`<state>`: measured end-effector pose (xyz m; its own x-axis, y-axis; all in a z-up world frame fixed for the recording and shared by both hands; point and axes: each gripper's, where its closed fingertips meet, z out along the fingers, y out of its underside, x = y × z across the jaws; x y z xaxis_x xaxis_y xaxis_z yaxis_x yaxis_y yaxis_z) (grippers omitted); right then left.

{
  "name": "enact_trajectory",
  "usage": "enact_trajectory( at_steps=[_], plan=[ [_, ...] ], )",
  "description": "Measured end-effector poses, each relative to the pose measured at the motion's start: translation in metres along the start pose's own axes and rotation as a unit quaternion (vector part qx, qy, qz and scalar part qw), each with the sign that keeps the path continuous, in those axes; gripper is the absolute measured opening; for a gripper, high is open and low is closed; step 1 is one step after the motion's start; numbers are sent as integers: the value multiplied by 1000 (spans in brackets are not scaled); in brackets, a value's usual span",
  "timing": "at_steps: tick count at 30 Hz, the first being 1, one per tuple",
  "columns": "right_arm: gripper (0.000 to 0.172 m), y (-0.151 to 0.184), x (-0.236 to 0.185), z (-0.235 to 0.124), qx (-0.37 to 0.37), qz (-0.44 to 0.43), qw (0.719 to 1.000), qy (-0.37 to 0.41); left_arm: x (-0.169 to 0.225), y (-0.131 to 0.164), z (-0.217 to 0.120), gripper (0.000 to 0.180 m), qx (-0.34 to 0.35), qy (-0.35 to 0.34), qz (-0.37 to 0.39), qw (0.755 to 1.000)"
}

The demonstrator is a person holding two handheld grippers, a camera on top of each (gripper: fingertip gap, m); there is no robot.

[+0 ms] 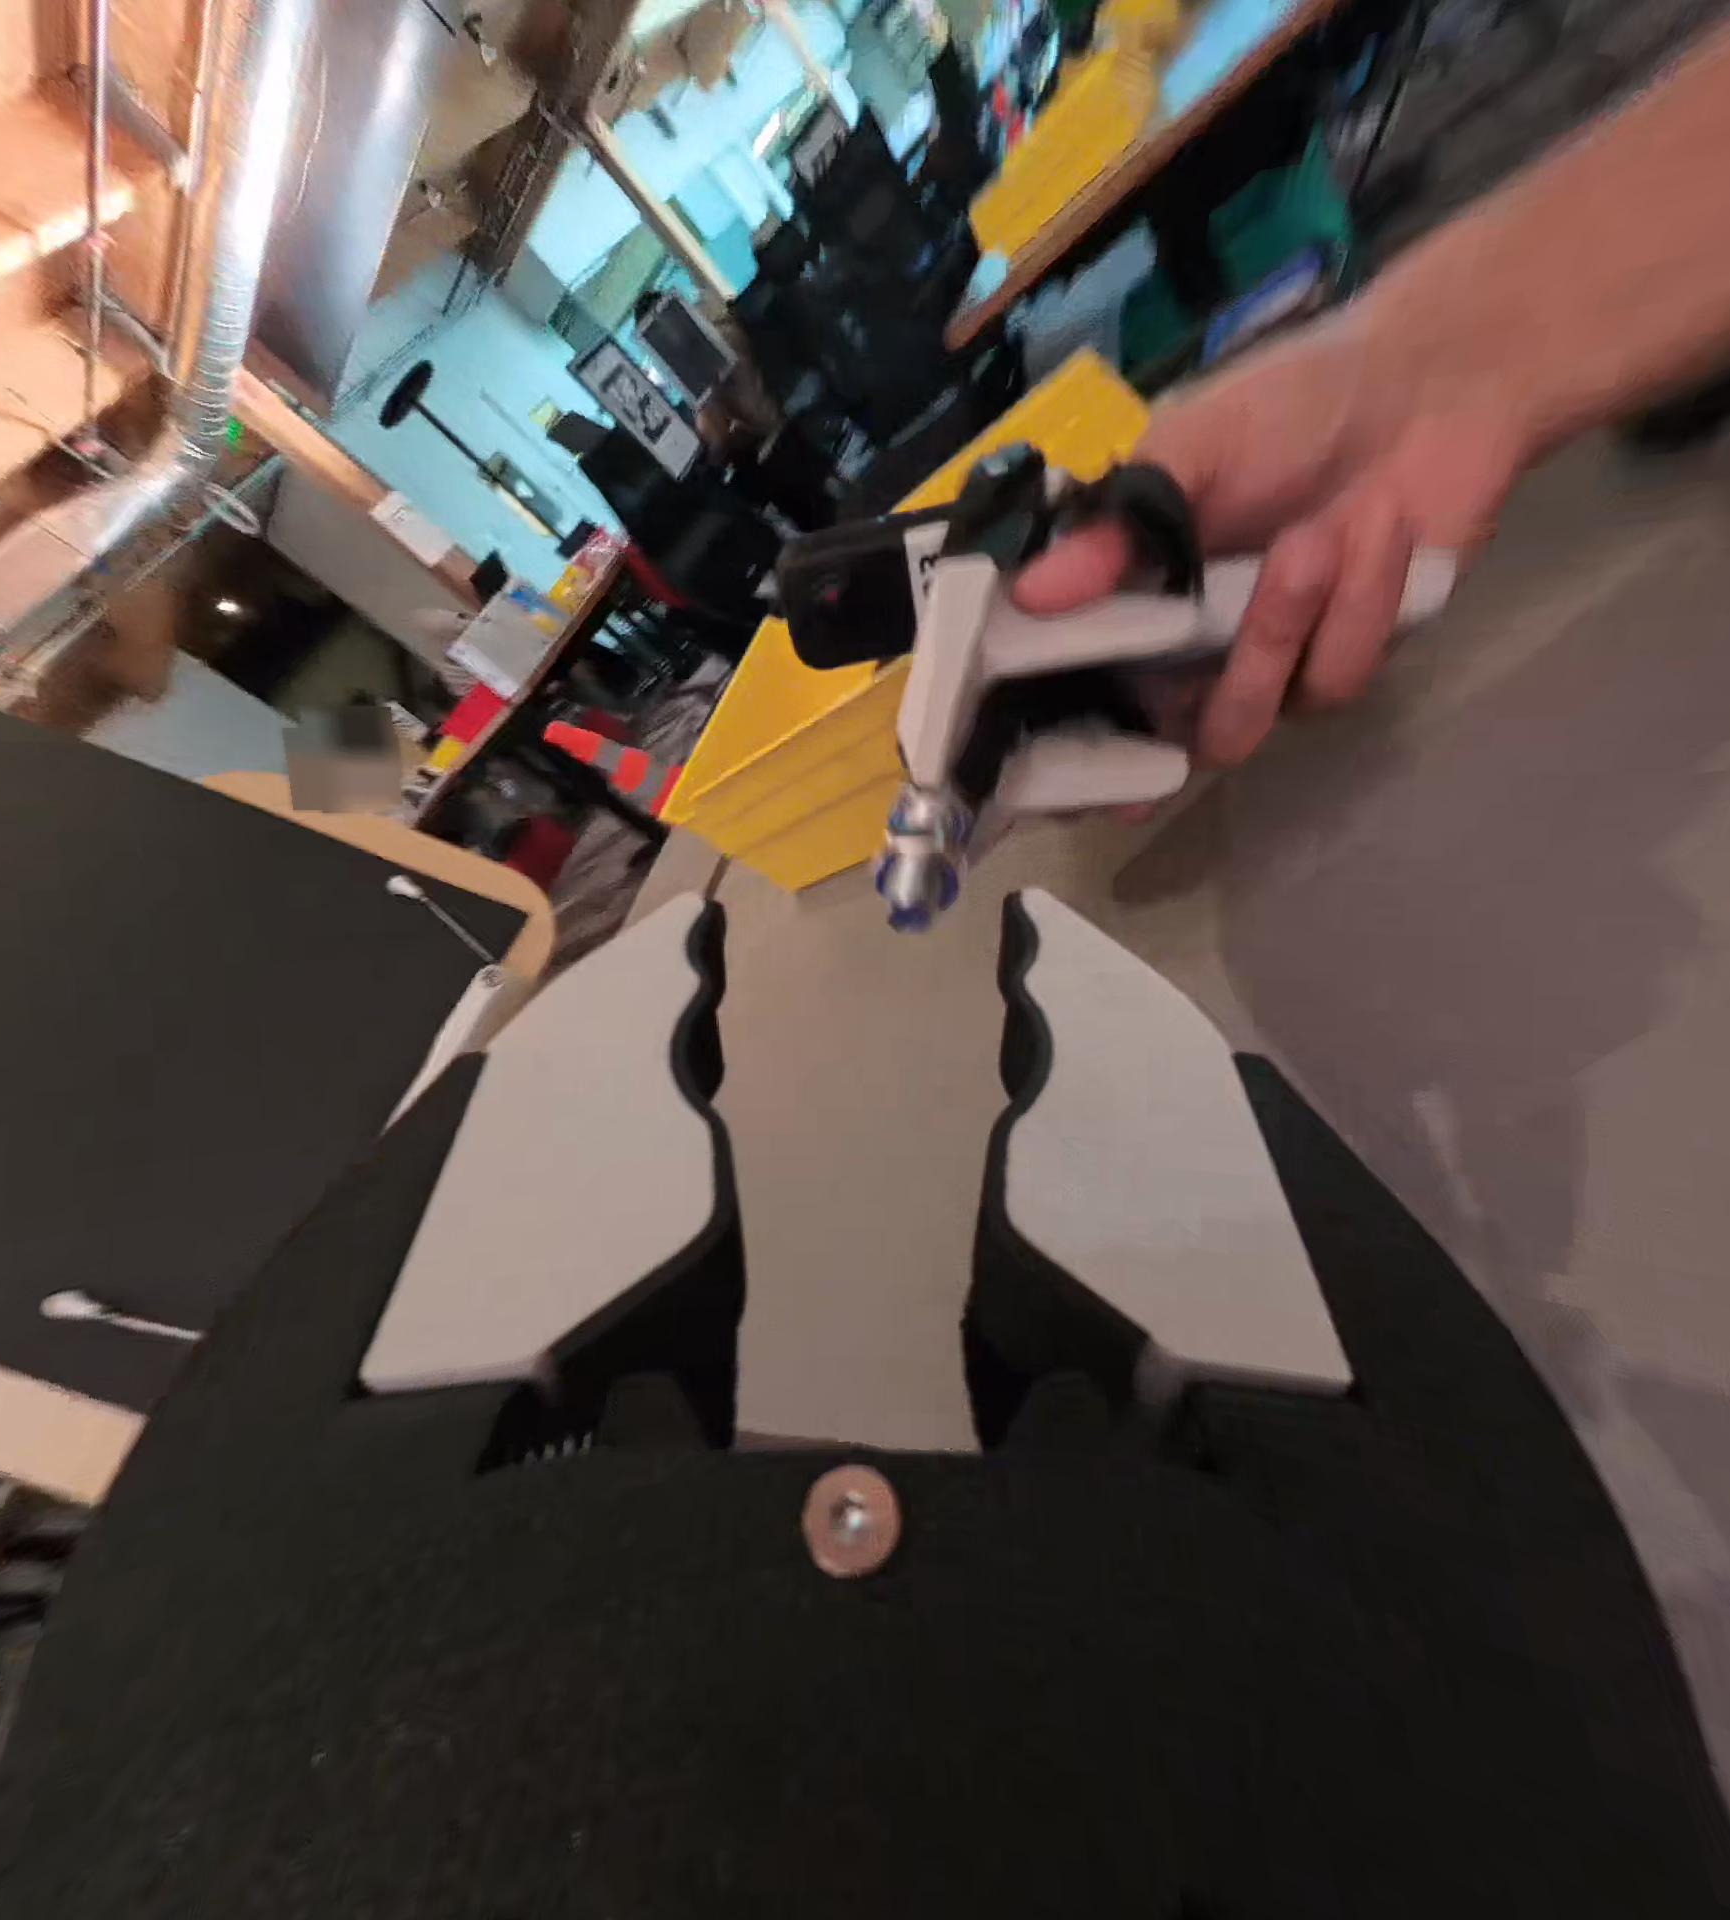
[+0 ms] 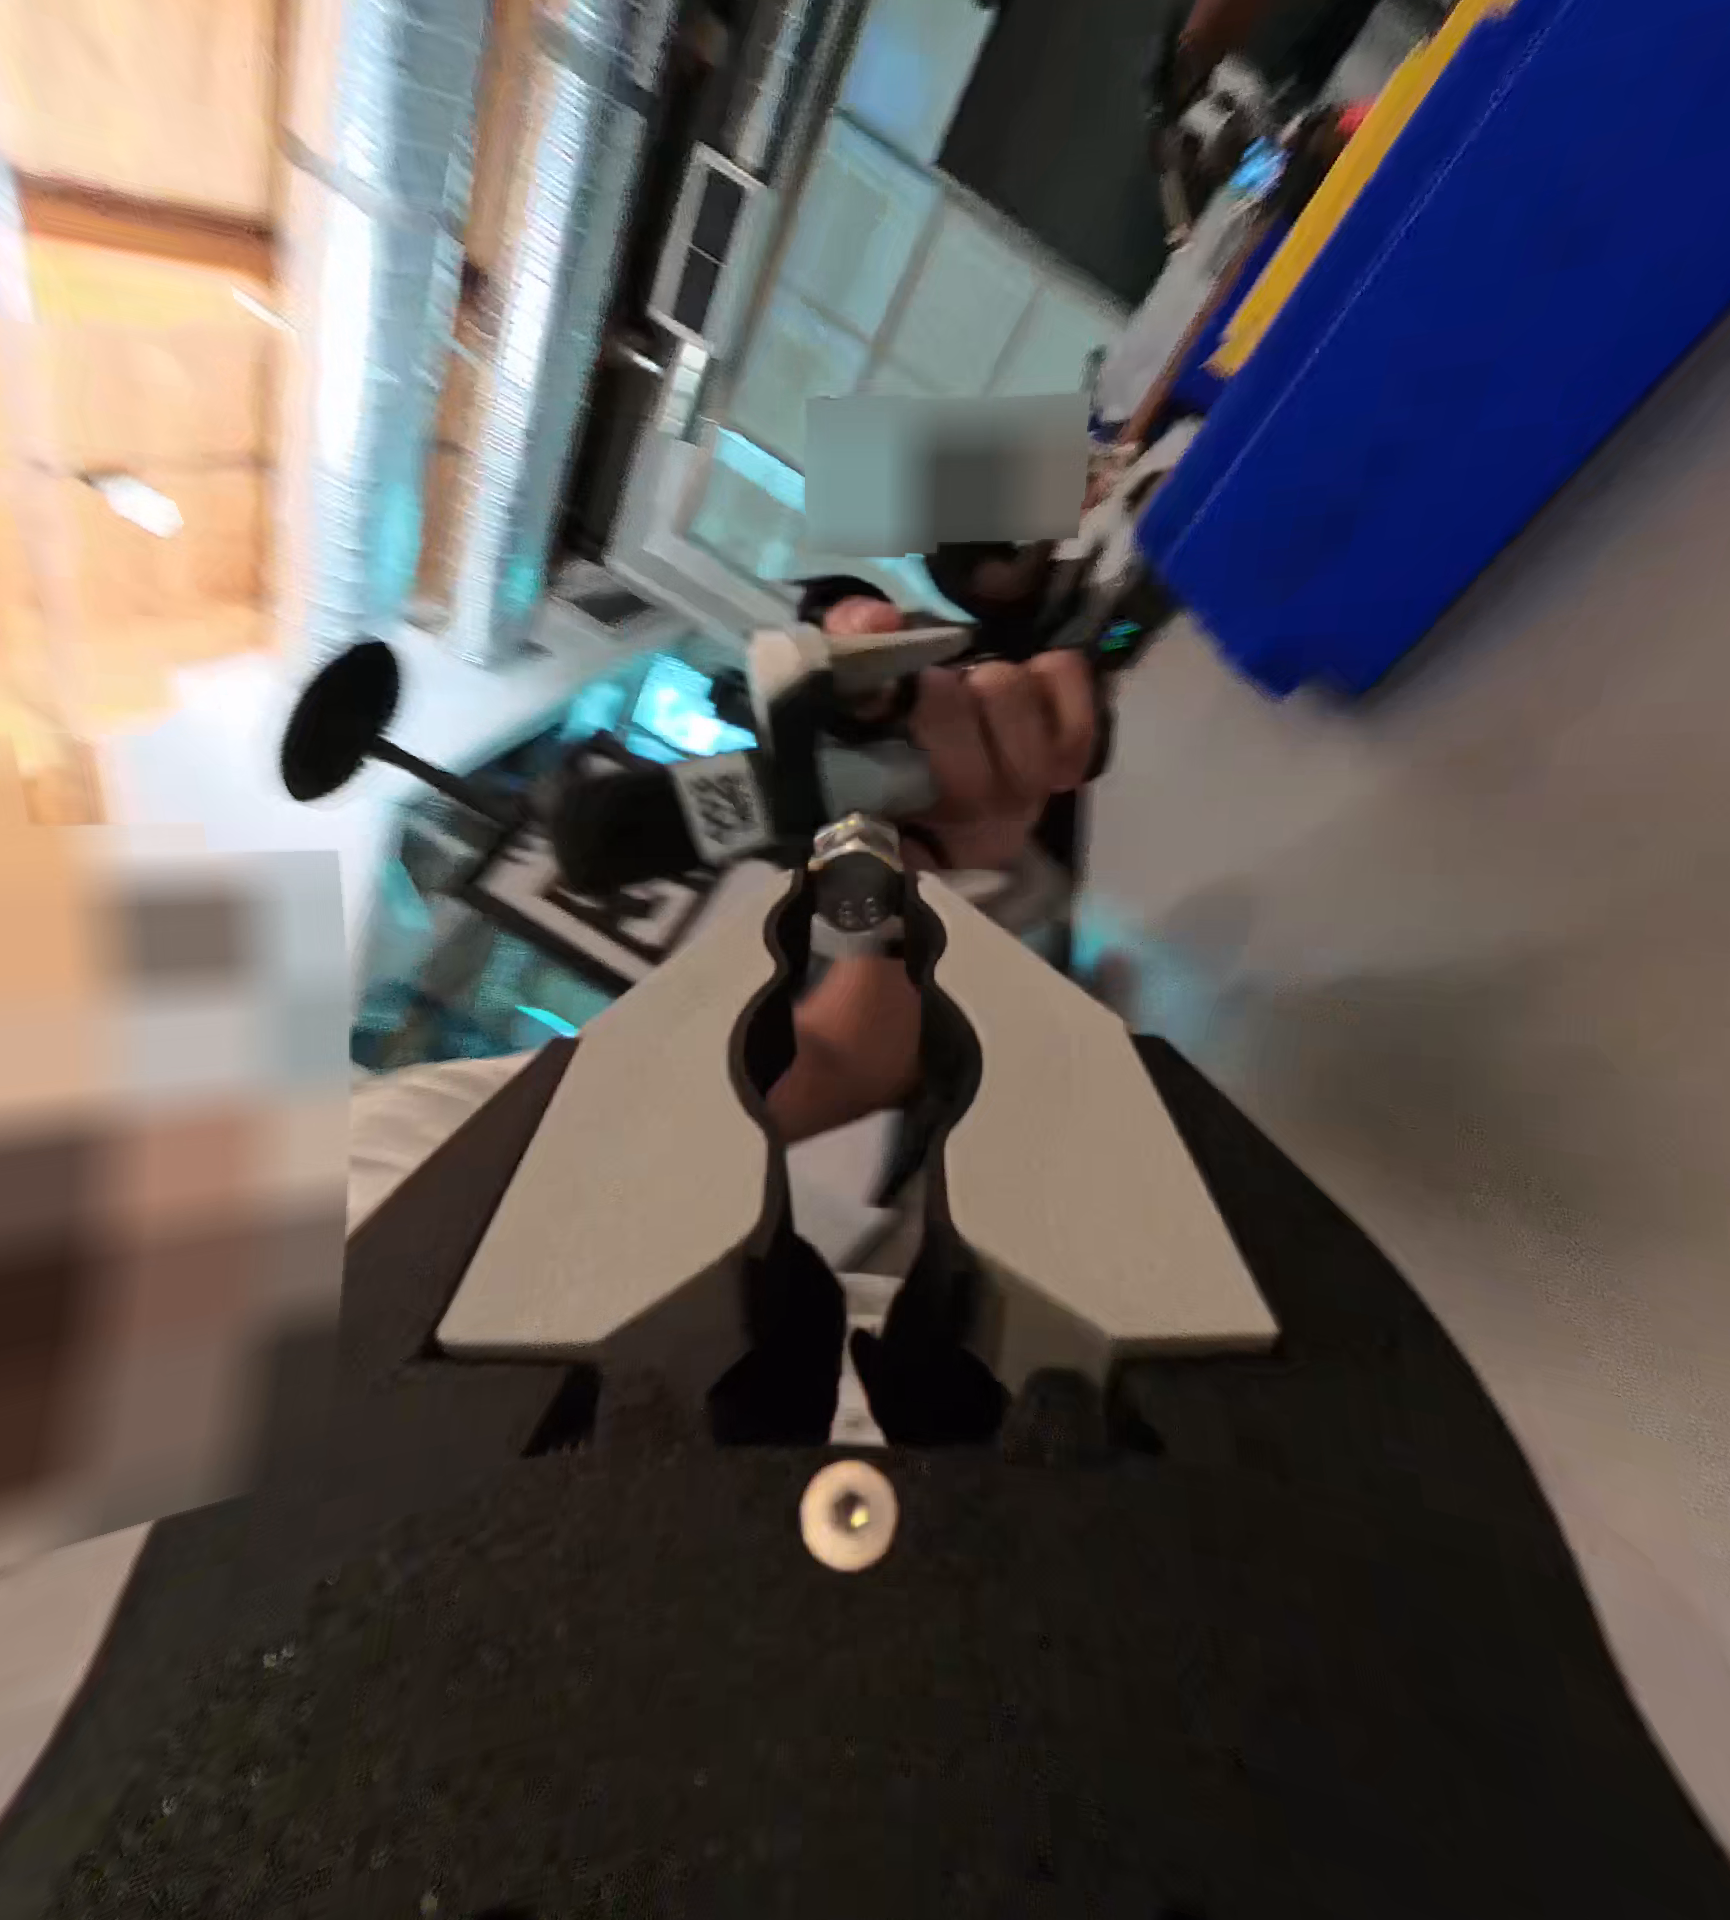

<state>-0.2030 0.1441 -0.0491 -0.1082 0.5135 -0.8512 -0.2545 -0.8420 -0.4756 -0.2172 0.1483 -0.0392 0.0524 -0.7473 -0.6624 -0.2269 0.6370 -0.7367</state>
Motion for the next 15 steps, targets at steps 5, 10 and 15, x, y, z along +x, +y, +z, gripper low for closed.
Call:
enact_trajectory(
  at_steps=[5,10,15],
  plan=[
    [17,18,-8,10,-33,83,994,-68,21,13,-2,54,-46,33,67,996],
    [17,24,-7,13,-43,104,991,-79,25,2,-11,43,-17,54,68,996],
    [17,30,-3,17,-52,111,990,-76,34,-1,-10,42,-13,74,65,995]
  ],
)
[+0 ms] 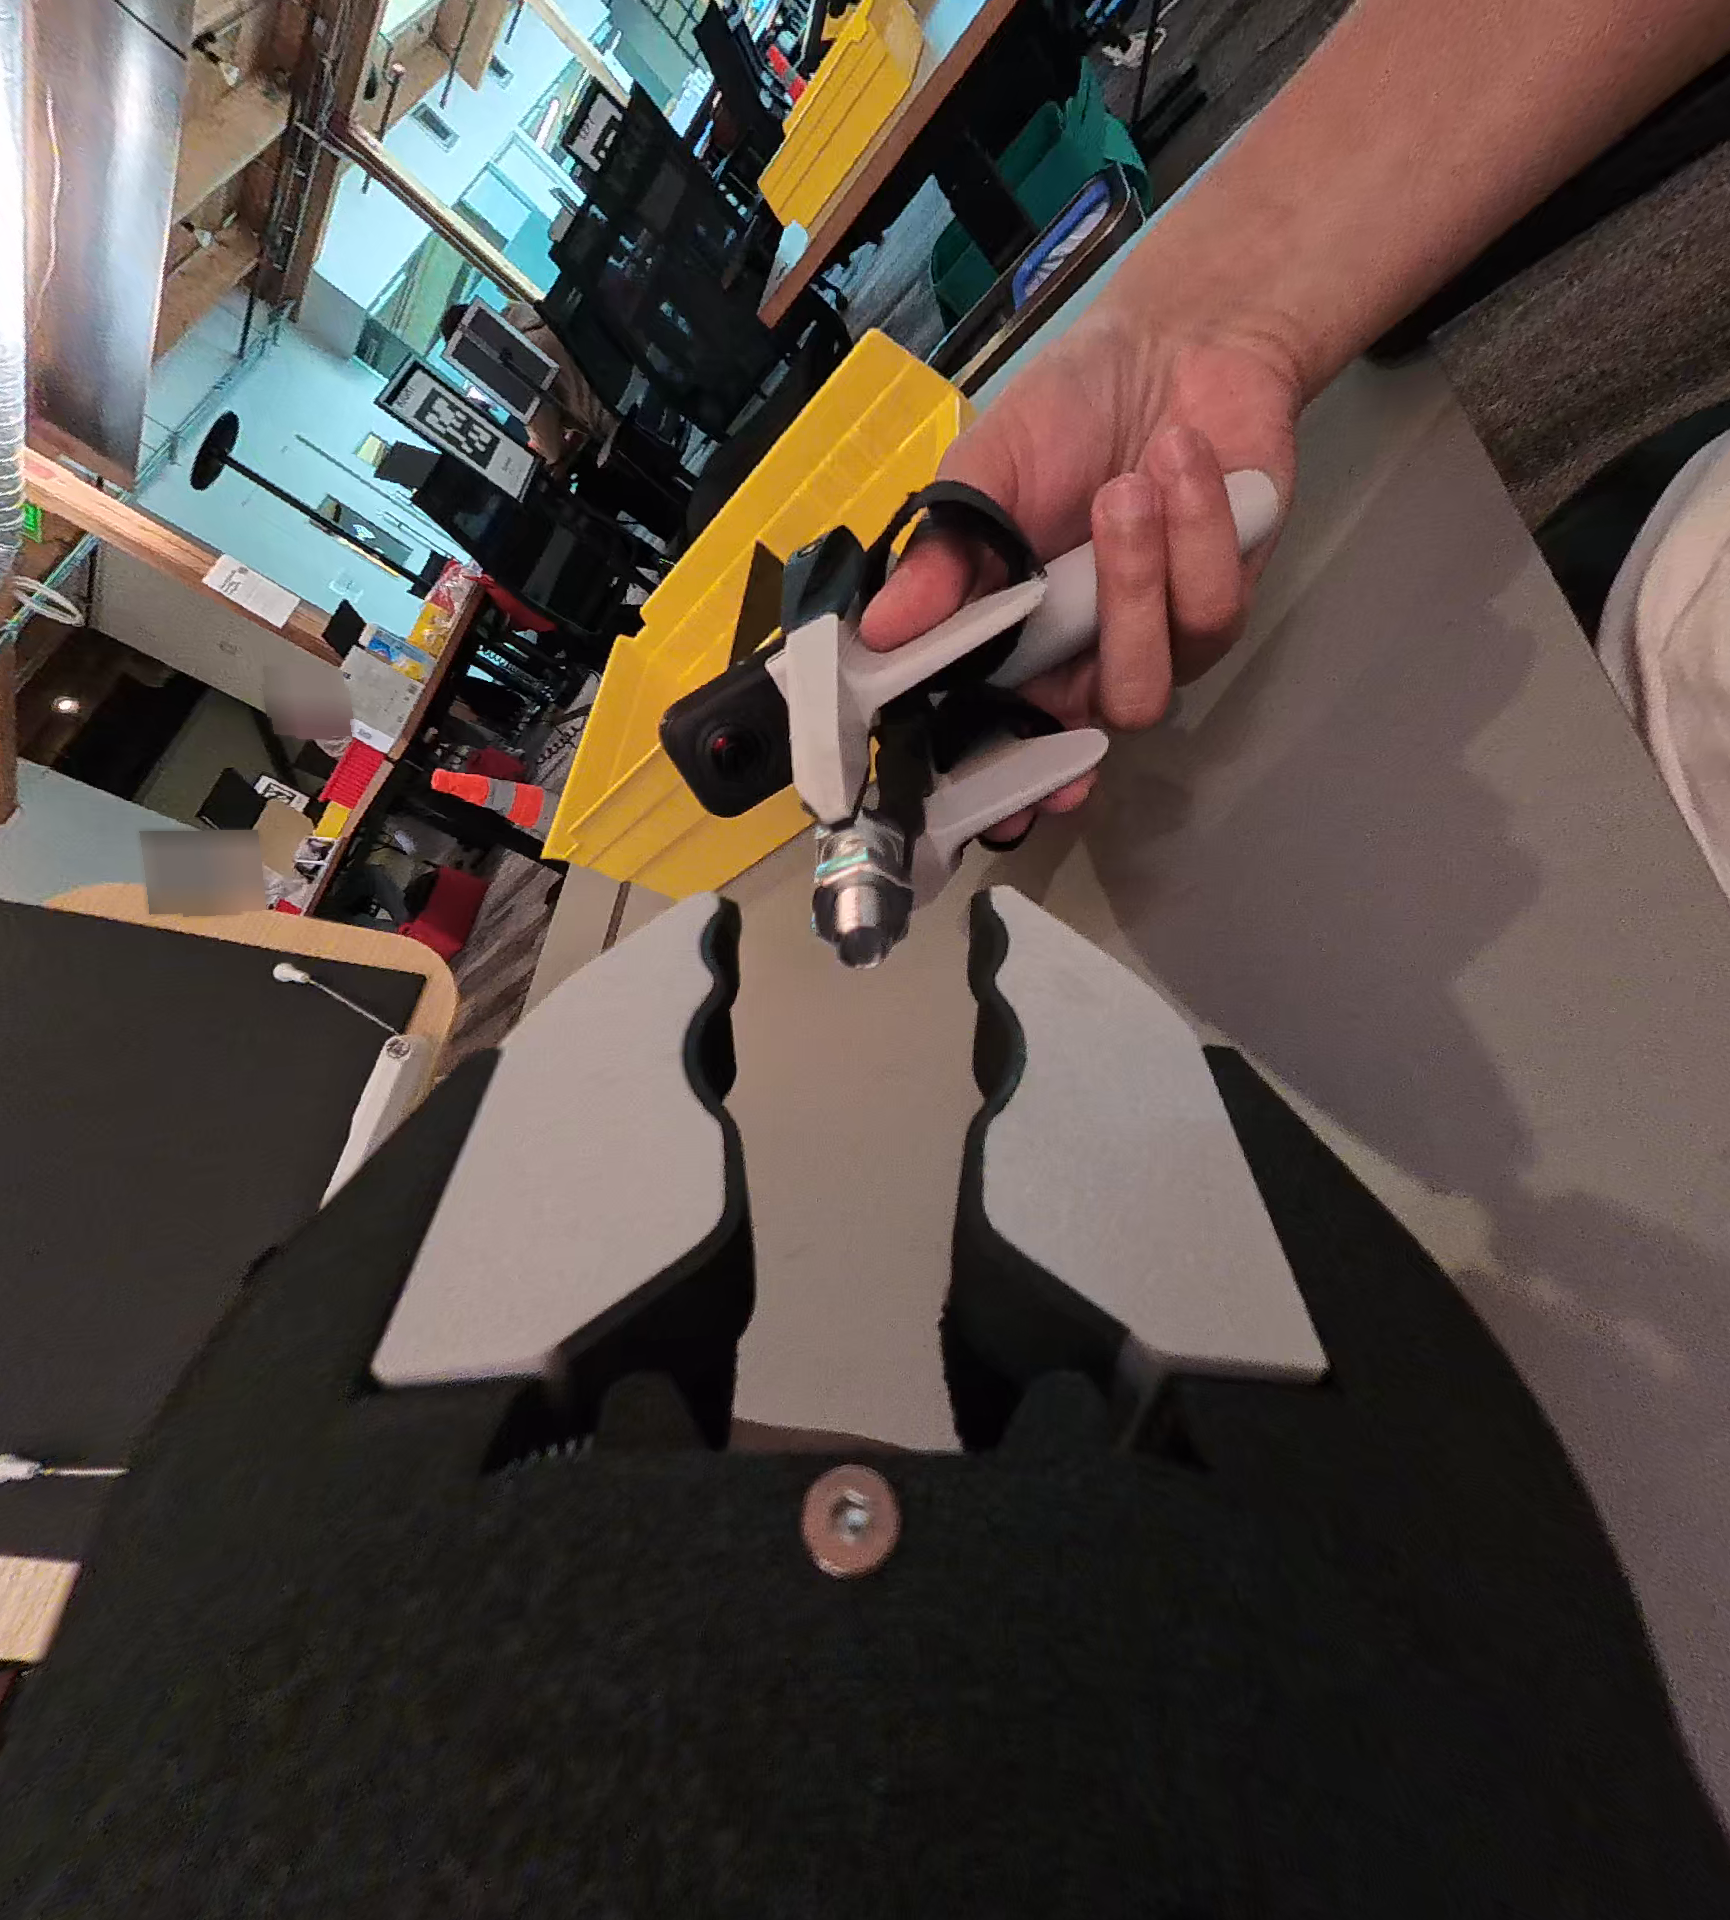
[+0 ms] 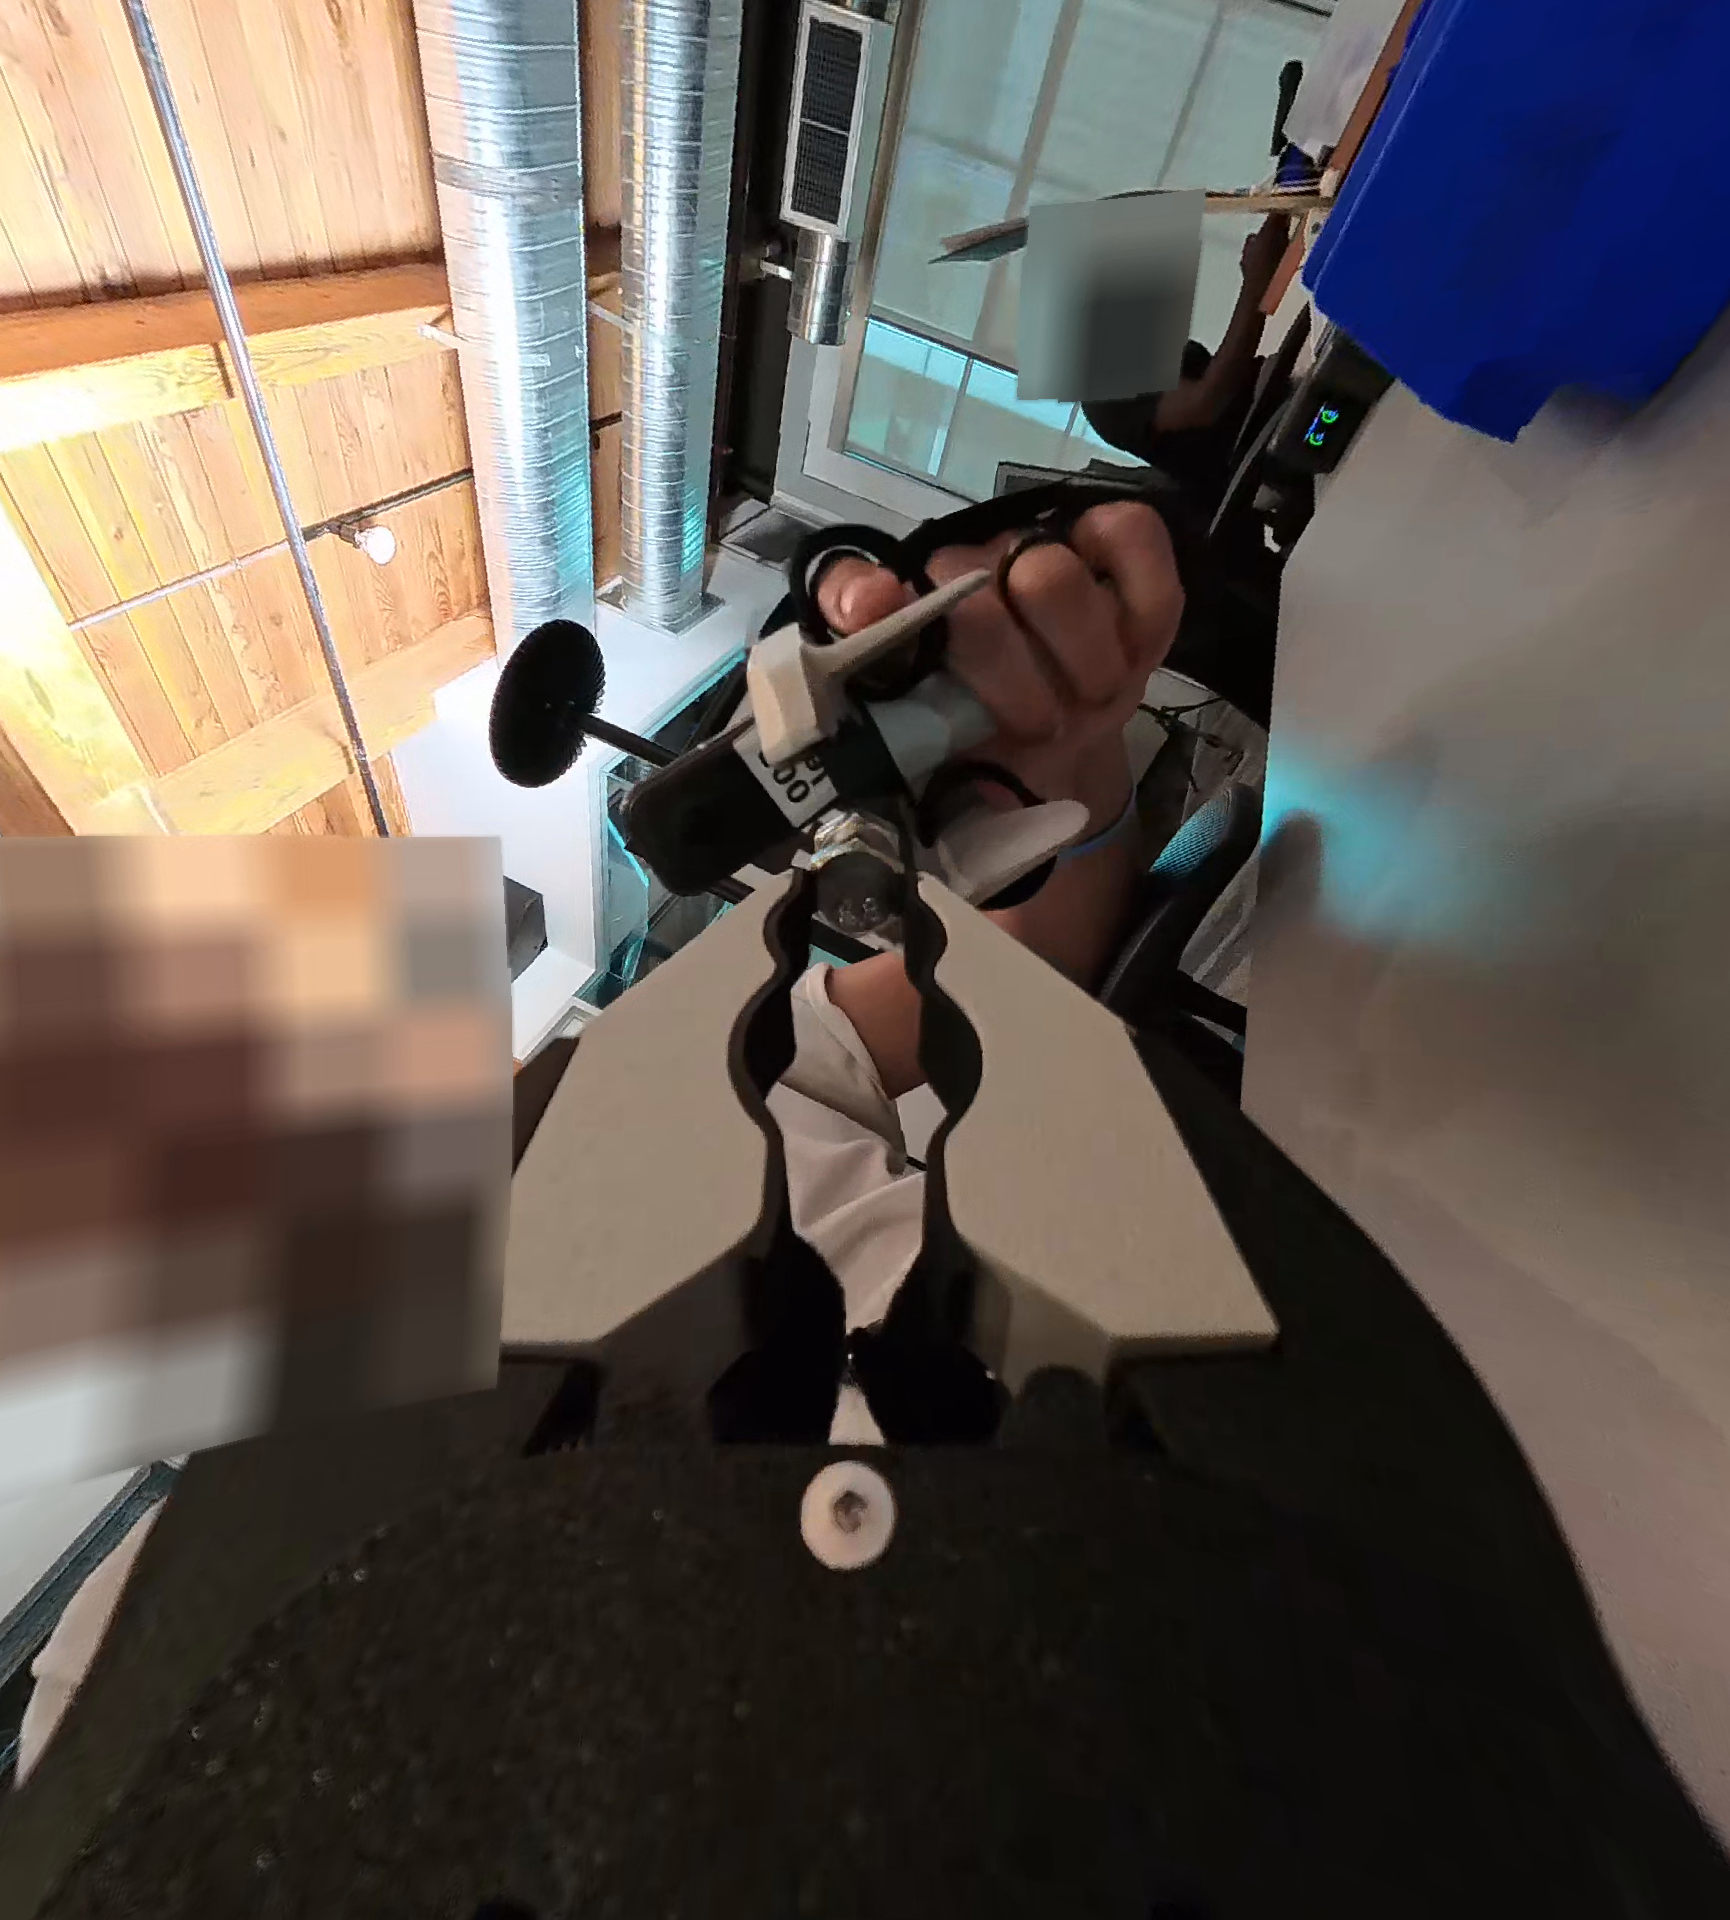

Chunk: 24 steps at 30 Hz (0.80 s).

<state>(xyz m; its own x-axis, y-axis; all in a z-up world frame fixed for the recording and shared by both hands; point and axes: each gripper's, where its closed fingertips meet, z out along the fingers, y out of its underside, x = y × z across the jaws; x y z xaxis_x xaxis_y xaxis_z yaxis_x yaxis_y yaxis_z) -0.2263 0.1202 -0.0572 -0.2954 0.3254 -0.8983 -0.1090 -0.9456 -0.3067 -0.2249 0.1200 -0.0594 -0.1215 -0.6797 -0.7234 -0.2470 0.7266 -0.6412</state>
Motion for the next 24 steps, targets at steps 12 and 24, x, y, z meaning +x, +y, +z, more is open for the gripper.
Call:
enact_trajectory(
  at_steps=[12,24],
  plan=[
    [16,-7,-4,-8,5,-175,983,51,-2,-4,9,17,9,47,-266,963],
    [17,-20,-3,-14,29,-462,871,167,-13,0,17,32,104,179,-693,690]
  ],
)
